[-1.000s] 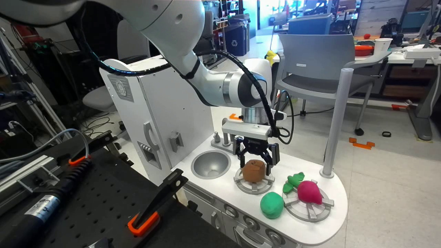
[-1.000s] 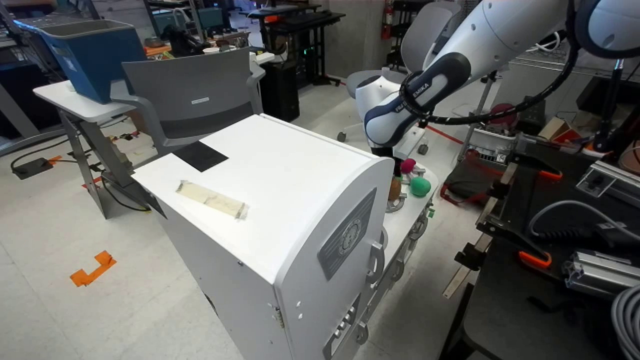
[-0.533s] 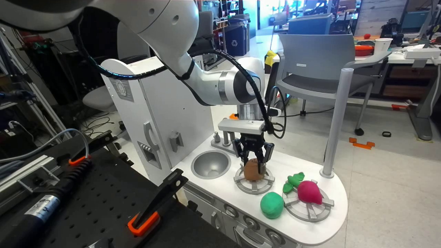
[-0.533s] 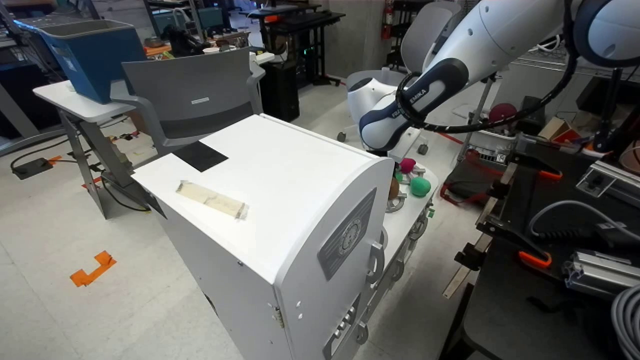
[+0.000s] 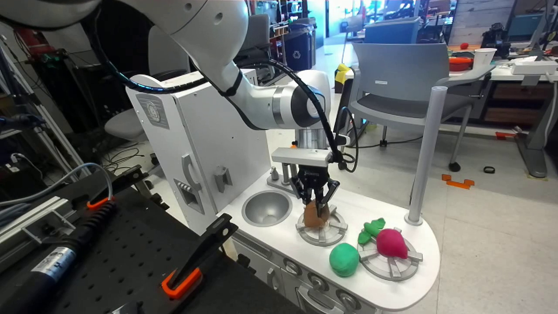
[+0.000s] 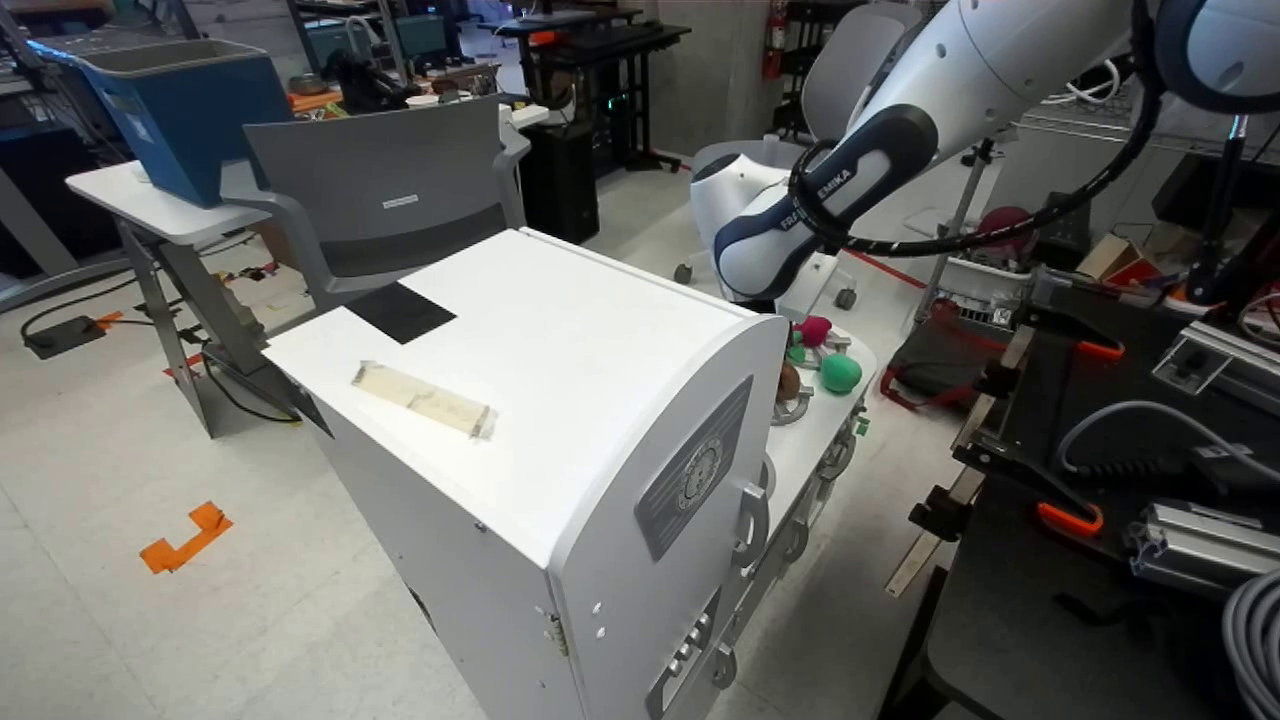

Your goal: Move the brown object forward

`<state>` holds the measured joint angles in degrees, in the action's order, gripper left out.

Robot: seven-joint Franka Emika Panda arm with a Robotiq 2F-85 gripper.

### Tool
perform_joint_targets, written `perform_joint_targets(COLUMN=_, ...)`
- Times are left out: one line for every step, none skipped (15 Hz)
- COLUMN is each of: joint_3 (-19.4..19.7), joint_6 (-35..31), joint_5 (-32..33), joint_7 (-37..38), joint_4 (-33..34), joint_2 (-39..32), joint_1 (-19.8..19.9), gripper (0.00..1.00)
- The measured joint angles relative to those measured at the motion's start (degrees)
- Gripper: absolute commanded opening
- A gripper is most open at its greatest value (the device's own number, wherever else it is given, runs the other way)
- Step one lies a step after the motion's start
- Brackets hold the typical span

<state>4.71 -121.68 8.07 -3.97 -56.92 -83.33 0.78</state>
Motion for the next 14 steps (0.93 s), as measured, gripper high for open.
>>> perform_joint_targets(joint_3=-0.6, joint_6=0.4, joint_5=-0.3, joint_7=-0.8, joint_4=-1.3, joint_2=0.9, joint_1=0.1, gripper=0.06)
perform_joint_targets(joint_3=-1.3, joint_6=0.8, joint_5=-0.6, joint_7=-1.8, joint_4=-2.7, joint_2=1.8, joint_1=0.2, gripper=0.06)
perform_joint_targets(joint_3=-2.1, joint_6=1.3, joint_5=-0.8, joint_7=-2.8, joint_4=-4.4, joint_2=2.8, joint_1=0.3, gripper=0.06)
perform_joint_targets(joint_3=-2.9, joint_6=1.8, joint_5=-0.8, joint_7=-3.7, joint_4=-6.2, joint_2=3.7, joint_1=0.4, gripper=0.06)
perform_joint_targets(joint_3=-3.5, joint_6=2.3, joint_5=-0.8, joint_7=-4.5, joint_4=-8.0, joint_2=4.5, joint_1=0.4, gripper=0.06)
perform_joint_targets(joint_3=-4.1, joint_6=3.0, joint_5=-0.8, joint_7=-5.1, joint_4=-9.8, joint_2=5.3, joint_1=0.3, gripper=0.06)
perform_joint_targets(joint_3=-4.5, joint_6=3.8, joint_5=-0.8, joint_7=-5.6, joint_4=-11.3, joint_2=6.0, joint_1=0.2, gripper=0.06)
perform_joint_targets(joint_3=-4.8, joint_6=4.5, joint_5=-0.8, joint_7=-6.0, joint_4=-12.7, joint_2=6.5, joint_1=0.2, gripper=0.06)
perform_joint_targets(joint_3=-5.0, joint_6=5.0, joint_5=-0.8, joint_7=-6.3, joint_4=-13.7, joint_2=6.7, joint_1=0.2, gripper=0.06)
perform_joint_targets(joint_3=-5.2, joint_6=5.0, joint_5=-0.8, joint_7=-6.8, joint_4=-14.3, joint_2=6.7, joint_1=0.1, gripper=0.06)
perform_joint_targets(joint_3=-5.2, joint_6=5.0, joint_5=-0.7, joint_7=-7.1, joint_4=-14.7, joint_2=6.6, joint_1=0.1, gripper=0.06)
perform_joint_targets(joint_3=-5.2, joint_6=4.9, joint_5=-0.5, joint_7=-7.3, joint_4=-14.8, joint_2=6.3, joint_1=0.1, gripper=0.06)
perform_joint_targets(joint_3=-5.1, joint_6=4.8, joint_5=-0.2, joint_7=-7.4, joint_4=-14.7, joint_2=6.0, joint_1=0.1, gripper=0.06)
perform_joint_targets(joint_3=-5.0, joint_6=4.4, joint_5=0.3, joint_7=-7.6, joint_4=-14.6, joint_2=5.6, joint_1=0.0, gripper=0.06)
